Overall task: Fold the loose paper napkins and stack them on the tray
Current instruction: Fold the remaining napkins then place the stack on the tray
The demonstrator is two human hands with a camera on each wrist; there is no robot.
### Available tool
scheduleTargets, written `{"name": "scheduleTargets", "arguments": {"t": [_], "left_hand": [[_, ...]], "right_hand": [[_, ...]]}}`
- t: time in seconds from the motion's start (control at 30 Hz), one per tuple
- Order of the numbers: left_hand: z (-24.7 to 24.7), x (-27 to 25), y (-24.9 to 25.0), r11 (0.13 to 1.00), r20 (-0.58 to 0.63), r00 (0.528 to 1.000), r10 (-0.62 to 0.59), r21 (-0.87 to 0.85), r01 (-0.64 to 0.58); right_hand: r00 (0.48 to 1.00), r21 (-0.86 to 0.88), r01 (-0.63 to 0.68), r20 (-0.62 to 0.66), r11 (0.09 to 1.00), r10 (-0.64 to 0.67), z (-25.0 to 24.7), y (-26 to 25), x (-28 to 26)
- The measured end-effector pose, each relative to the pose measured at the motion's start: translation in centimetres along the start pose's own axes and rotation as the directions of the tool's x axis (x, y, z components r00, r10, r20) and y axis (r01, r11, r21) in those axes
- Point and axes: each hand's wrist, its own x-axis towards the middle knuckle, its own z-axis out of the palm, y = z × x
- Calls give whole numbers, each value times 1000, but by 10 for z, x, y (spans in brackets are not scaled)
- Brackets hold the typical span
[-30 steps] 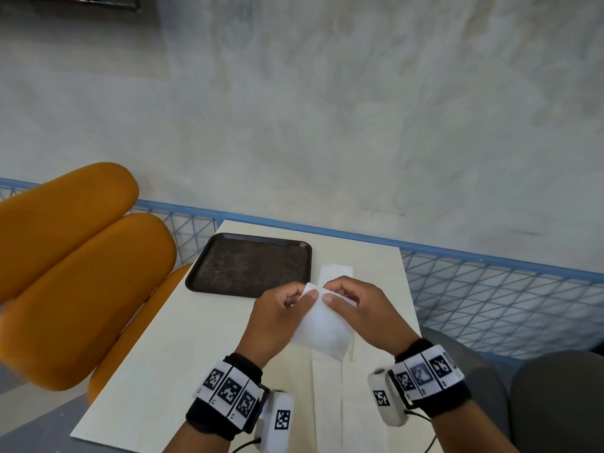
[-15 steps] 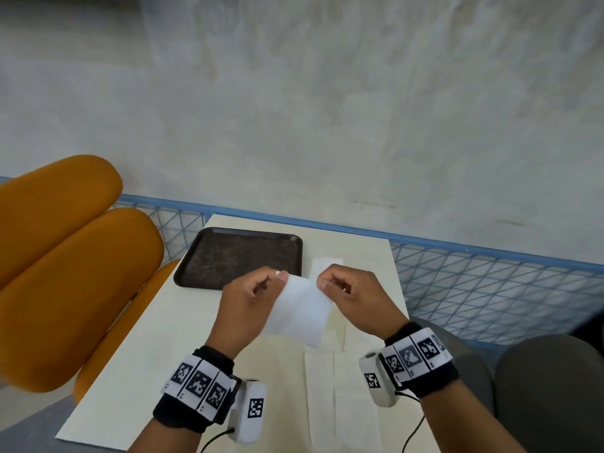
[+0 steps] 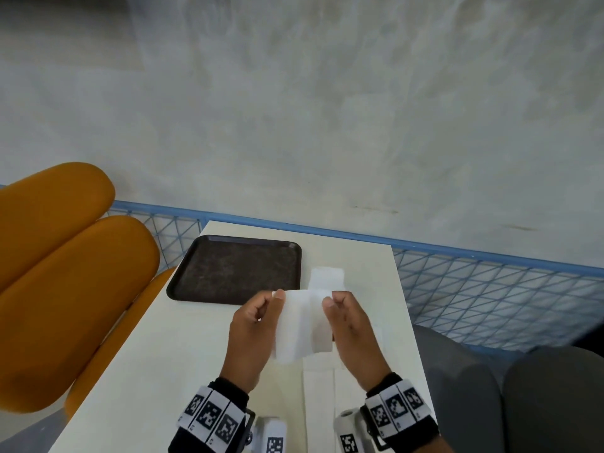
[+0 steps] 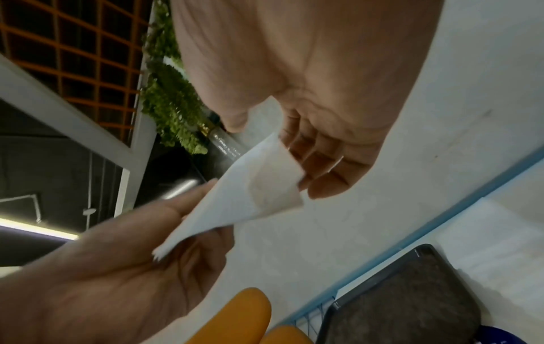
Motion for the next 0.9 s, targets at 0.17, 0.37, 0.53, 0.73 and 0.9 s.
{"name": "scheduleTargets", "arguments": {"t": [0.17,0.37,0.53,0.73,0.9], "left_hand": [[26,13,-5,991,-52,993,-103,77,106],[43,40,-14,957,-146,988,47,291,-3],[59,44,-2,920,-165,967,192,374,-119],[64,55,-27,925,-185,975,120,379,-42],[64,64,-37,916,-135,983,121,396,-58]], "right_hand": [[990,-113,32,-133,993,-47,14,5,15],[977,-185,129,-142,974,-156,6,10,37],[977,-220,109,-156,969,-145,3,32,57],[973,-249,135,-151,959,-176,3,44,63],[987,-181,-50,-160,982,21,13,66,65]]}}
